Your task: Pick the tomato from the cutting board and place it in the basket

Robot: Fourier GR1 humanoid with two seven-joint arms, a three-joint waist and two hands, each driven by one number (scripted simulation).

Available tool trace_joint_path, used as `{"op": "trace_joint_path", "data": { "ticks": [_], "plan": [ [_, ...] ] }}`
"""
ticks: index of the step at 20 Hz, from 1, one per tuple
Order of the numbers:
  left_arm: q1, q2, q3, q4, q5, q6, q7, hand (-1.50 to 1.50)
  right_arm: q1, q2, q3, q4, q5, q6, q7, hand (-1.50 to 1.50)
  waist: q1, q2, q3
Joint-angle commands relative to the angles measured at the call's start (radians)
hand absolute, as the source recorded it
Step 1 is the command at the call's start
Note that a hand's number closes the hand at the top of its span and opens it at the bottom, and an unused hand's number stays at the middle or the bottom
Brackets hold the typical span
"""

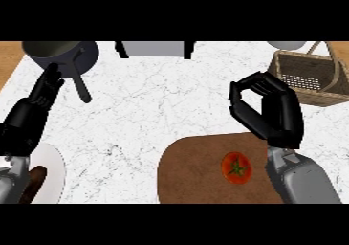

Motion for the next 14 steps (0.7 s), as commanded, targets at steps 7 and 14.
{"op": "trace_joint_path", "data": {
  "ticks": [7, 14],
  "plan": [
    [-0.003, 0.025, -0.025, 0.043, -0.068, -0.029, -0.065, 0.0, -0.092, 0.121, 0.322, 0.206, 0.532, -0.512, 0.119, -1.5, -0.032, -0.008, -0.018],
    [0.031, 0.029, -0.013, 0.063, -0.072, -0.017, -0.062, 0.0, -0.12, -0.068, 0.31, 0.357, 0.717, -0.265, 0.446, -1.5, -0.085, -0.029, -0.033]
  ]
}}
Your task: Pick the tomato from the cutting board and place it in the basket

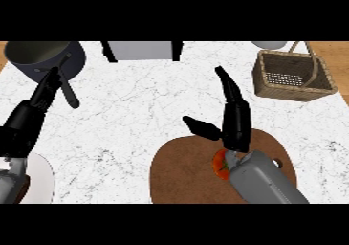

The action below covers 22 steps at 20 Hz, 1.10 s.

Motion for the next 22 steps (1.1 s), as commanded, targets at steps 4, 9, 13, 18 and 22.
{"op": "trace_joint_path", "data": {
  "ticks": [4, 9, 13, 18, 22],
  "plan": [
    [0.031, -0.009, -0.014, 0.009, -0.018, 0.008, -0.014, 0.0, -0.049, -0.144, 0.101, 0.086, 0.132, 0.369, 0.31, -1.5, -0.013, -0.011, -0.007],
    [0.016, -0.001, -0.003, 0.018, -0.021, 0.009, -0.011, 0.0, -0.134, -0.128, 0.173, 0.003, 0.106, 0.678, 0.569, -1.5, -0.009, -0.01, 0.003],
    [0.02, -0.009, 0.001, 0.028, -0.022, 0.008, -0.031, 0.0, -0.237, -0.115, 0.145, -0.128, 0.019, 0.919, 0.803, -1.5, -0.013, -0.006, 0.009],
    [0.039, -0.011, 0.009, -0.001, -0.003, -0.007, -0.033, 0.0, -0.306, -0.099, 0.091, -0.269, -0.084, 1.121, 1.06, -1.5, 0.003, 0.0, 0.014],
    [0.045, 0.006, 0.024, -0.017, 0.004, -0.026, -0.027, 0.0, -0.267, -0.141, 0.086, -0.345, -0.132, 1.17, 1.133, -1.5, 0.011, 0.008, 0.016]
  ]
}}
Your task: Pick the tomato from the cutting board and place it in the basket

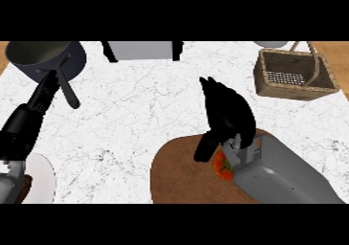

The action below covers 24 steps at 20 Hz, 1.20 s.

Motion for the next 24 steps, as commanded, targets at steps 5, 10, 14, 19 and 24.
{"op": "trace_joint_path", "data": {
  "ticks": [5, 10, 14, 19, 24],
  "plan": [
    [-0.016, -0.034, -0.022, -0.015, -0.044, 0.022, -0.007, 0.0, 0.007, -0.029, -0.004, -0.104, -0.088, 0.191, 0.295, -1.5, 0.017, 0.015, 0.004],
    [-0.013, -0.009, 0.022, 0.029, -0.002, -0.033, -0.036, 0.0, 0.074, -0.049, 0.02, -0.081, -0.11, 0.189, 0.303, -1.5, 0.015, 0.018, 0.002],
    [-0.007, -0.016, 0.034, 0.047, -0.013, -0.029, -0.056, 0.0, 0.137, -0.068, 0.042, -0.134, -0.098, 0.181, 0.303, -1.5, 0.013, 0.017, 0.003],
    [-0.015, -0.026, 0.029, 0.025, -0.012, -0.042, -0.031, 0.0, 0.173, -0.074, 0.036, -0.137, -0.075, 0.184, 0.303, -1.5, 0.021, 0.017, 0.003],
    [-0.06, -0.024, 0.043, 0.021, -0.018, -0.054, 0.009, 0.0, 0.289, -0.118, 0.079, -0.208, 0.001, 0.15, 0.258, -1.5, 0.021, 0.019, 0.005]
  ]
}}
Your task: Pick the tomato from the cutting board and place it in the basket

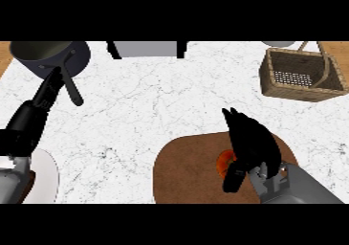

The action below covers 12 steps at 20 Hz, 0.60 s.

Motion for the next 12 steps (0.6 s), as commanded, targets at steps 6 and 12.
{"op": "trace_joint_path", "data": {
  "ticks": [6, 12],
  "plan": [
    [0.005, -0.031, -0.013, -0.042, -0.038, 0.001, 0.039, 0.0, 0.034, 0.063, 0.014, -0.005, 0.109, 0.061, 0.2, -1.5, 0.015, 0.002, 0.001],
    [0.007, -0.025, 0.033, -0.014, -0.029, -0.031, -0.001, 0.0, 0.104, 0.078, -0.009, 0.063, 0.2, 0.001, 0.091, -1.5, 0.016, 0.004, 0.001]
  ]
}}
